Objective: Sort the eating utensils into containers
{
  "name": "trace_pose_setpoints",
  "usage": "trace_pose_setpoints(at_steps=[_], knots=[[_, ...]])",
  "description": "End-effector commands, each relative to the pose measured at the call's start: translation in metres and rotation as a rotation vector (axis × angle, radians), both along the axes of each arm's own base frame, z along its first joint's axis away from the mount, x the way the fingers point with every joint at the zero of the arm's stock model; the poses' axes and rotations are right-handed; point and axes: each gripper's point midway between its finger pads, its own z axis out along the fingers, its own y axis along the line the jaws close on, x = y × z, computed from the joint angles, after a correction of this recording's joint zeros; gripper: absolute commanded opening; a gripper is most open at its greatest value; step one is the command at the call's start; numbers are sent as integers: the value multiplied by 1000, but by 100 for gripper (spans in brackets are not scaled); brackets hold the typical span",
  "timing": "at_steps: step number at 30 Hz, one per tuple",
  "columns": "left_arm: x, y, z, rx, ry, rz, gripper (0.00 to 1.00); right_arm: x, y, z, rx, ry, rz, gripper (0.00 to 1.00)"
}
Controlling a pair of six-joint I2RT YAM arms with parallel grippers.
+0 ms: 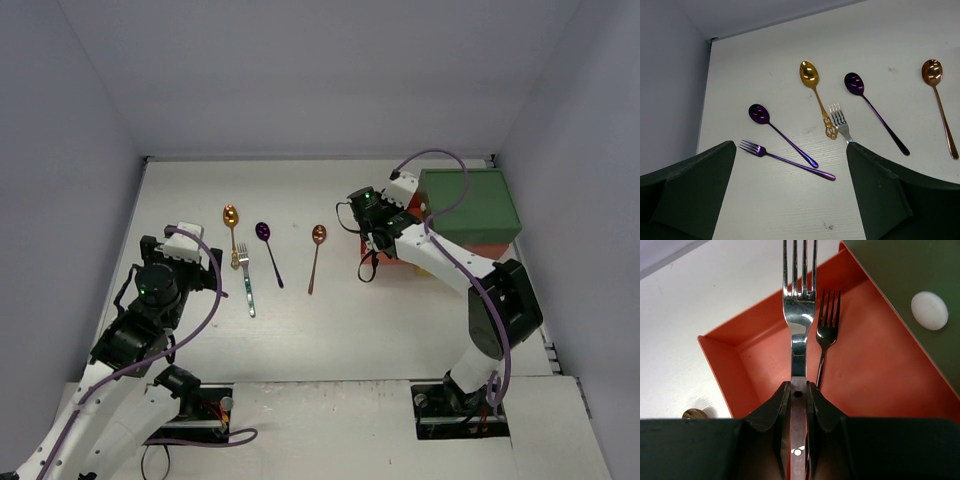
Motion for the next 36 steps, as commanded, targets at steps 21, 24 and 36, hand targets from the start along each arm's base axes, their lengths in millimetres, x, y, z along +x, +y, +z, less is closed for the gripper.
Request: trace_pose_setpoints(at_steps=[21, 24, 36], knots=[[6, -2, 12, -33, -32, 13, 91, -7, 41, 90, -53, -124, 250, 41], [6, -3, 10, -49, -17, 20, 91, -18, 73, 101, -53, -121, 398, 42], [3, -28, -64, -307, 343, 171, 87, -70, 89, 94, 65, -89, 614, 45]])
